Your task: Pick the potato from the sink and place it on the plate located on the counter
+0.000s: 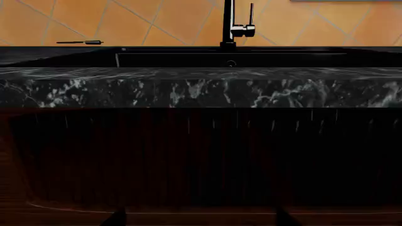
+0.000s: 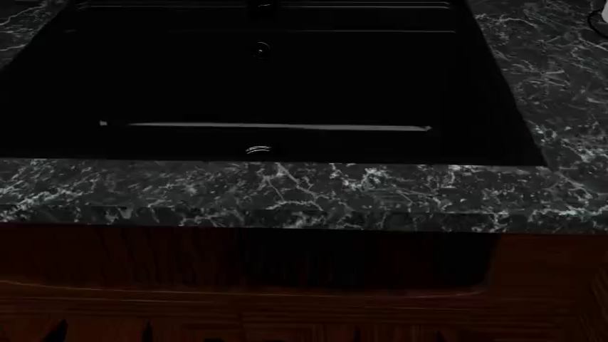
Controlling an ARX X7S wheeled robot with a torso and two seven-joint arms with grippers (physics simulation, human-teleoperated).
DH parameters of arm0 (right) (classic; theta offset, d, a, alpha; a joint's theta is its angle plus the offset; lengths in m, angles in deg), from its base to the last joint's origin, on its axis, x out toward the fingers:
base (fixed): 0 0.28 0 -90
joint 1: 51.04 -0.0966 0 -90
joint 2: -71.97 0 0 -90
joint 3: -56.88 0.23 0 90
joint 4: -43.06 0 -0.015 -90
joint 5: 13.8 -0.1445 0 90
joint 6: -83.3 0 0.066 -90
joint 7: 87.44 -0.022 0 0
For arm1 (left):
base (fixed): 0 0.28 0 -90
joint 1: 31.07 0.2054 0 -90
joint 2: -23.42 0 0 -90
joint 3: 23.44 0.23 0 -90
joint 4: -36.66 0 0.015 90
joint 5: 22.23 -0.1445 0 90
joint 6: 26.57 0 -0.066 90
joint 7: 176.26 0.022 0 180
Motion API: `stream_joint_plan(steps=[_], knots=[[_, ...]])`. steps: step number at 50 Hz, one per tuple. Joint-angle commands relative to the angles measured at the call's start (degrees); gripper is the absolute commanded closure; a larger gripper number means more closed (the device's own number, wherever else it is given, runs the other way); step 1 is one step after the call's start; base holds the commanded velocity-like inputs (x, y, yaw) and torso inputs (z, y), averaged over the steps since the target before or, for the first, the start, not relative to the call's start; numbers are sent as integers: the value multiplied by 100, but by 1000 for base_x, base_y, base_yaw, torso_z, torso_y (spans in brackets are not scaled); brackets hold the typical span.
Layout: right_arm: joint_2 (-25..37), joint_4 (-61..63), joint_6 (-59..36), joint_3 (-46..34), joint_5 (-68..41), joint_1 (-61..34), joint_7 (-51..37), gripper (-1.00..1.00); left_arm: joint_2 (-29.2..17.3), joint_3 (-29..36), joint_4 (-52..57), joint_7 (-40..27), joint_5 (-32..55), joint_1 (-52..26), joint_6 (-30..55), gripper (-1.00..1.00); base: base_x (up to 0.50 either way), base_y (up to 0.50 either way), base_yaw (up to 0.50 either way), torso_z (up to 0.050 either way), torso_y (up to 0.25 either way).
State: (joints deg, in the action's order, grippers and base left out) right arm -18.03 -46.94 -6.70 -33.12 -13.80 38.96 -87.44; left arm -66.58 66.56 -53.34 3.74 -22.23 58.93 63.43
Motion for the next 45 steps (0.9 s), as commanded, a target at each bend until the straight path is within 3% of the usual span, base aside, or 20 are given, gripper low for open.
stream_joint_plan(steps=[1,2,8,20,33,45], knots=[[54,0,0,-72,-54,0,-72,-100,-57,64,0,-64,0,0,0,-100,0,0,0,0,0],[48,-59,475,-29,-520,69,282,-100,-58,65,187,-79,35,61,60,-100,0,0,0,0,0],[323,-24,-180,-204,-498,-17,140,-100,-176,340,799,-194,197,96,654,-100,0,0,0,0,0],[740,2861,-2717,-245,-431,-55,-208,-100,-378,596,3246,-486,255,-201,2748,-100,0,0,0,0,0],[1142,4601,-5626,-371,-446,-1569,-225,-100,-504,618,4719,-615,454,-1303,4814,-100,0,0,0,0,0],[1257,4880,-6665,-239,-684,-2653,-32,-100,-487,428,5195,-659,746,-2260,5952,-100,0,0,0,0,0]])
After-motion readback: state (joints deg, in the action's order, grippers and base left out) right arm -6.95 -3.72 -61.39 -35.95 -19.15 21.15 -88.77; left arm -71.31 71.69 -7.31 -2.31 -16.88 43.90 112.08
